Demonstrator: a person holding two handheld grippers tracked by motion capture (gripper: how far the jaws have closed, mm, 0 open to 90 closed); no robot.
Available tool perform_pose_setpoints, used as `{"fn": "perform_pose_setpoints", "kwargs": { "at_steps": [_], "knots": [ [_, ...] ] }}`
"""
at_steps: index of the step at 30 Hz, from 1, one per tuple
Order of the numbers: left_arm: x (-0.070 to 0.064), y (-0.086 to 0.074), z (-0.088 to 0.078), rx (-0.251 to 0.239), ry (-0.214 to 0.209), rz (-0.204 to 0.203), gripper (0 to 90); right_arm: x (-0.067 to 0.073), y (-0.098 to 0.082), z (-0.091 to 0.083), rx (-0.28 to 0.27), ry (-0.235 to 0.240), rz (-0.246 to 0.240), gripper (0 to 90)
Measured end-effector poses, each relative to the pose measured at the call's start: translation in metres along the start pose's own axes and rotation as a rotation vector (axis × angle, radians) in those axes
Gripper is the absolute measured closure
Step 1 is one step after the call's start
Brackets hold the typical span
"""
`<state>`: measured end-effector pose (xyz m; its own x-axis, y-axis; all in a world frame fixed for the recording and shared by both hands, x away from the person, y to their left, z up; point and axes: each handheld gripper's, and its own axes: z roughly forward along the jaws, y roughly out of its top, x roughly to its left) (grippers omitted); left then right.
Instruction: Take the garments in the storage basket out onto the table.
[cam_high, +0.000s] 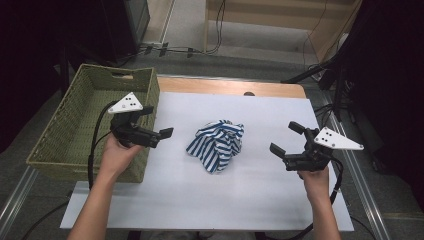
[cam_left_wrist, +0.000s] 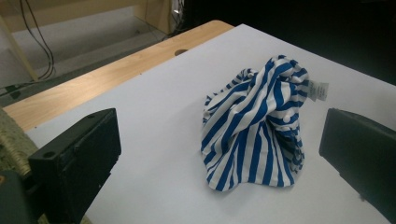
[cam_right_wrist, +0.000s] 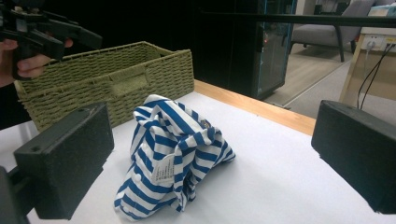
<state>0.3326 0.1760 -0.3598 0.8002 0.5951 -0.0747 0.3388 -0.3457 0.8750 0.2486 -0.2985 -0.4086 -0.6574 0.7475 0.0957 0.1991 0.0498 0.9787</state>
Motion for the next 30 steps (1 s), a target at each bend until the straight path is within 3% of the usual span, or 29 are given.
{"fn": "perform_pose_setpoints", "kwargs": {
  "at_steps": [15, 24, 30],
  "knots": [
    [0.002, -0.012, -0.034, -0.069, 0.056, -0.010, 0.0, 0.001, 0.003, -0.005, -0.025, -0.029, -0.005, 0.0],
    [0.004, -0.026, -0.050, -0.112, 0.074, -0.019, 0.0, 0.005, 0.004, -0.005, -0.014, -0.054, -0.029, 0.0],
    [0.006, -0.032, -0.056, -0.135, 0.064, -0.031, 0.0, 0.008, 0.004, -0.007, -0.016, -0.062, -0.034, 0.0]
  ]
}}
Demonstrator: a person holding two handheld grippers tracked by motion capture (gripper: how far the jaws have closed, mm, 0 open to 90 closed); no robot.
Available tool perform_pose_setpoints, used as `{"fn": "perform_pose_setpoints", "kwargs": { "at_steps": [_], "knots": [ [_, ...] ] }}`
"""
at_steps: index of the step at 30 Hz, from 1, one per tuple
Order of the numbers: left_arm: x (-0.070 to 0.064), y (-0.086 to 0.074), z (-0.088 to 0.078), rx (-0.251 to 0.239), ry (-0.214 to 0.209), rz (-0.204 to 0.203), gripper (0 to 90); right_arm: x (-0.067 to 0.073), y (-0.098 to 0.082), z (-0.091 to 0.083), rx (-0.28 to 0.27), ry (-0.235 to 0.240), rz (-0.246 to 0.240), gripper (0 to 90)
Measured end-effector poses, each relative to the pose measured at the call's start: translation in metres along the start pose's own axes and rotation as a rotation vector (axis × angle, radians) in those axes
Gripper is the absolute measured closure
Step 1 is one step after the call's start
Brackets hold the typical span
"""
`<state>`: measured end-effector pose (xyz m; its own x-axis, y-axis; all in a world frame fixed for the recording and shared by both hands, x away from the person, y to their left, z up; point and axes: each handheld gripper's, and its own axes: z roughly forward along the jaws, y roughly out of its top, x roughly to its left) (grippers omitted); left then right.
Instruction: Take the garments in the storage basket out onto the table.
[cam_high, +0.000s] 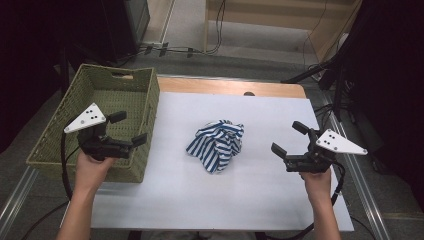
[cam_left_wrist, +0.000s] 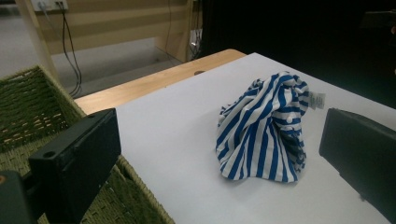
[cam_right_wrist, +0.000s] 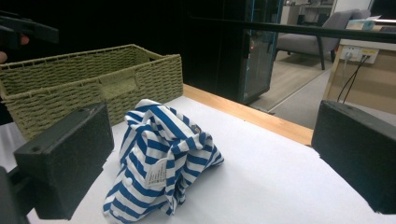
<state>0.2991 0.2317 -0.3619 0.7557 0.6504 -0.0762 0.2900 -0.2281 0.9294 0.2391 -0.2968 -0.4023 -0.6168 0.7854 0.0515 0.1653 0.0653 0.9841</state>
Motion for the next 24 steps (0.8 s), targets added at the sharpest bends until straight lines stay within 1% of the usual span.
{"fn": "perform_pose_setpoints", "kwargs": {
  "at_steps": [4, 10, 11, 14, 19, 24],
  "knots": [
    [0.001, -0.003, 0.000, 0.005, 0.001, -0.001, 0.0, 0.001, 0.001, -0.002, -0.007, -0.001, -0.002, 0.0],
    [0.002, -0.006, -0.002, 0.005, -0.006, -0.001, 0.0, 0.002, 0.001, -0.001, -0.002, -0.001, -0.005, 0.0],
    [0.001, -0.007, -0.002, 0.010, -0.008, 0.005, 0.0, 0.003, 0.001, -0.001, -0.003, 0.001, -0.006, 0.0],
    [0.001, -0.008, -0.002, 0.016, -0.011, 0.008, 0.0, 0.003, 0.001, -0.002, -0.004, 0.000, -0.007, 0.0],
    [0.001, -0.011, -0.004, 0.007, -0.017, 0.018, 0.0, 0.003, 0.001, -0.002, -0.007, 0.000, -0.007, 0.0],
    [0.003, -0.011, -0.007, 0.007, -0.013, 0.017, 0.0, 0.005, 0.002, -0.001, -0.002, 0.003, -0.013, 0.0]
  ]
}}
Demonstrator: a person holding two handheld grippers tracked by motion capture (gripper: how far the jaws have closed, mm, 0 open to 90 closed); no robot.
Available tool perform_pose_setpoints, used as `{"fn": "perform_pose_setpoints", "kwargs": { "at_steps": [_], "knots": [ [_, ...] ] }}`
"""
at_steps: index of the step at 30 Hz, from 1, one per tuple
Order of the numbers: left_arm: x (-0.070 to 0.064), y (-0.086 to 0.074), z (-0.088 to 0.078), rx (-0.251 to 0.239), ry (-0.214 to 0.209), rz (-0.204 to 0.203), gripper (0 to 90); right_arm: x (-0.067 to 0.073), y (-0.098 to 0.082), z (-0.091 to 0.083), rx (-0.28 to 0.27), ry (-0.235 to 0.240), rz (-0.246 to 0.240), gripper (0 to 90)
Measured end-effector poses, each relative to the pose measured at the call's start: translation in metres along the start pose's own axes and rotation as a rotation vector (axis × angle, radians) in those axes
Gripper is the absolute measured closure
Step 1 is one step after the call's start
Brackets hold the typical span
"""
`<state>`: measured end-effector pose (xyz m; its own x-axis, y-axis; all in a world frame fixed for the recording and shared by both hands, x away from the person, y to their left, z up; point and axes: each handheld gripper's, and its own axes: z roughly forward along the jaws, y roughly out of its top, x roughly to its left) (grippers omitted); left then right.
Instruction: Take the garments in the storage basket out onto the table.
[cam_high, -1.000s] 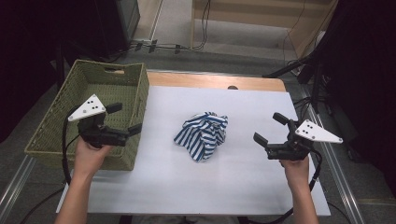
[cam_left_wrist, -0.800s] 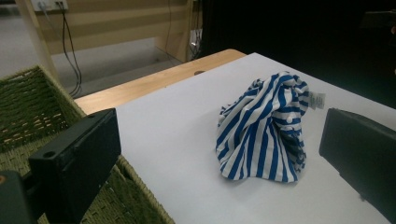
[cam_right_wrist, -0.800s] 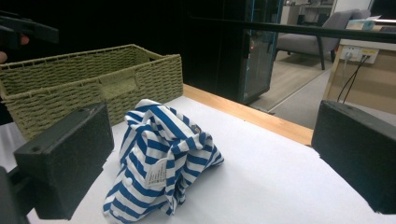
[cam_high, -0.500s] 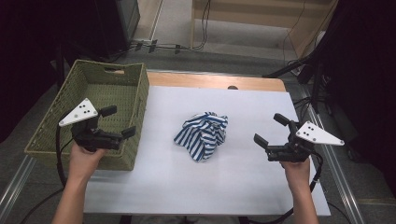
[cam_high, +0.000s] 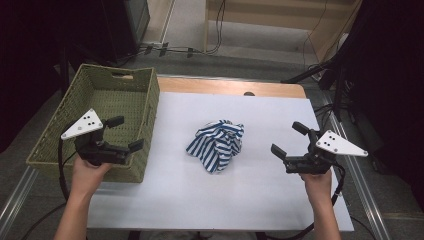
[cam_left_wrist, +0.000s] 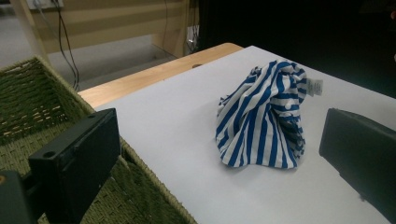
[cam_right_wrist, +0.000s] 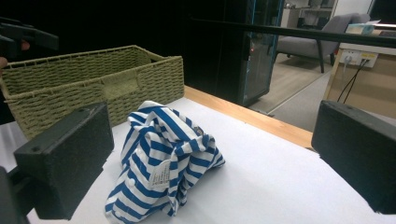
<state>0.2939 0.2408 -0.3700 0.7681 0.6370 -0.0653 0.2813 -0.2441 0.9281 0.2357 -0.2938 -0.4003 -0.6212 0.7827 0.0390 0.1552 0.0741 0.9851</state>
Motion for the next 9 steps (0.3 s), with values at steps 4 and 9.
{"fn": "perform_pose_setpoints", "kwargs": {
  "at_steps": [4, 9],
  "knots": [
    [0.0008, -0.0004, -0.0006, 0.002, 0.000, -0.002, 0.0, 0.0008, -0.0005, 0.0015, 0.008, -0.002, -0.002, 0.0],
    [0.0010, -0.0016, 0.0018, 0.012, 0.001, 0.002, 0.0, 0.0013, -0.0004, 0.0019, 0.006, -0.002, -0.002, 0.0]
  ]
}}
